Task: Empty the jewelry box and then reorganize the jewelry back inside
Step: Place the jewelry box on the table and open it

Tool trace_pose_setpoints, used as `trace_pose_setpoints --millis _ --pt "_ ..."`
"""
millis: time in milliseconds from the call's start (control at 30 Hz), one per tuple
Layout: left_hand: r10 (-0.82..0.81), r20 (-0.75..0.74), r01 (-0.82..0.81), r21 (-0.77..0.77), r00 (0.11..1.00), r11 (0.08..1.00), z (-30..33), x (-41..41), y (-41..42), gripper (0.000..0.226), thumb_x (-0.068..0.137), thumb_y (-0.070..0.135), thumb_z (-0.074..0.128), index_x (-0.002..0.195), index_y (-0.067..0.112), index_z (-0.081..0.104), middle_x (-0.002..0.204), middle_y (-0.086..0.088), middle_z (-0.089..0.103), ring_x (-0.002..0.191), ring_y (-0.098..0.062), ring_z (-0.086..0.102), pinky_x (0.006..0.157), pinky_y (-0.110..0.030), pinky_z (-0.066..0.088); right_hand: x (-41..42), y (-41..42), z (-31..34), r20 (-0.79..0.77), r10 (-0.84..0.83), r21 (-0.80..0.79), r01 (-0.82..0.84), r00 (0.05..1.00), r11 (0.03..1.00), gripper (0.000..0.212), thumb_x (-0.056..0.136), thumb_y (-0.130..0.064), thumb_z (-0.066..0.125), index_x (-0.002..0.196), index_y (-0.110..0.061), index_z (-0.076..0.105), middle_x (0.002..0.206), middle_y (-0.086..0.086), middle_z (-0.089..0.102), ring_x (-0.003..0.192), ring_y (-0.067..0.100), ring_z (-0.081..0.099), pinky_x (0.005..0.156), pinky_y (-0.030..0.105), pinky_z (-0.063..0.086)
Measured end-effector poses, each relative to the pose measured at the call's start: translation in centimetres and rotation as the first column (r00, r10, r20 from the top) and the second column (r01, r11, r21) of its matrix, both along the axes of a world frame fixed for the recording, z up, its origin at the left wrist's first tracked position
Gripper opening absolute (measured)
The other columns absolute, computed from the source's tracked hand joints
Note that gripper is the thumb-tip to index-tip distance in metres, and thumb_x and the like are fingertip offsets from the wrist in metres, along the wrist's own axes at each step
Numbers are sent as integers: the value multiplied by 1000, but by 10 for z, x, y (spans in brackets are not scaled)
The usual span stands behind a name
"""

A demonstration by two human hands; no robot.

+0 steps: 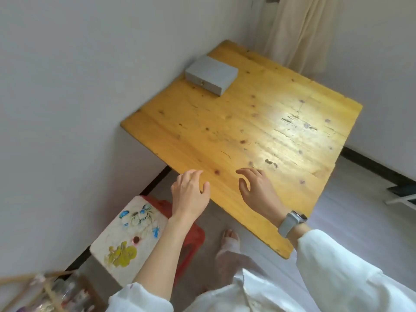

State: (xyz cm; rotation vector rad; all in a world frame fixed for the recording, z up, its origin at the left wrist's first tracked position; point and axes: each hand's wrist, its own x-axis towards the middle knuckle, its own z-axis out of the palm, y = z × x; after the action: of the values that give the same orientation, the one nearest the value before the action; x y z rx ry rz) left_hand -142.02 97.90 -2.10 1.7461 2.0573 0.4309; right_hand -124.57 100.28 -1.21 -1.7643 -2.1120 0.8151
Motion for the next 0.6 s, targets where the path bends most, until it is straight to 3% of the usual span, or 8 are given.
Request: trace_pose_setpoints --millis 233,600 --pt "-137 15 137 -89 991 987 0 30 94 45 96 34 37 138 18 34 145 2 31 133 -15 25 106 -37 26 24 80 -9 -5 -105 -27 105 994 994 34 95 -20 38 127 -14 49 132 3 51 125 23 38 100 37 35" --pt "-174 -16 171 -111 985 979 -4 -14 196 42 96 30 39 136 18 38 142 2 35 131 -14 29 105 -37 24 -2 163 -19 -77 -182 -55 178 980 983 34 96 -21 36 127 -13 48 128 4 54 119 20 45 97 31 37"
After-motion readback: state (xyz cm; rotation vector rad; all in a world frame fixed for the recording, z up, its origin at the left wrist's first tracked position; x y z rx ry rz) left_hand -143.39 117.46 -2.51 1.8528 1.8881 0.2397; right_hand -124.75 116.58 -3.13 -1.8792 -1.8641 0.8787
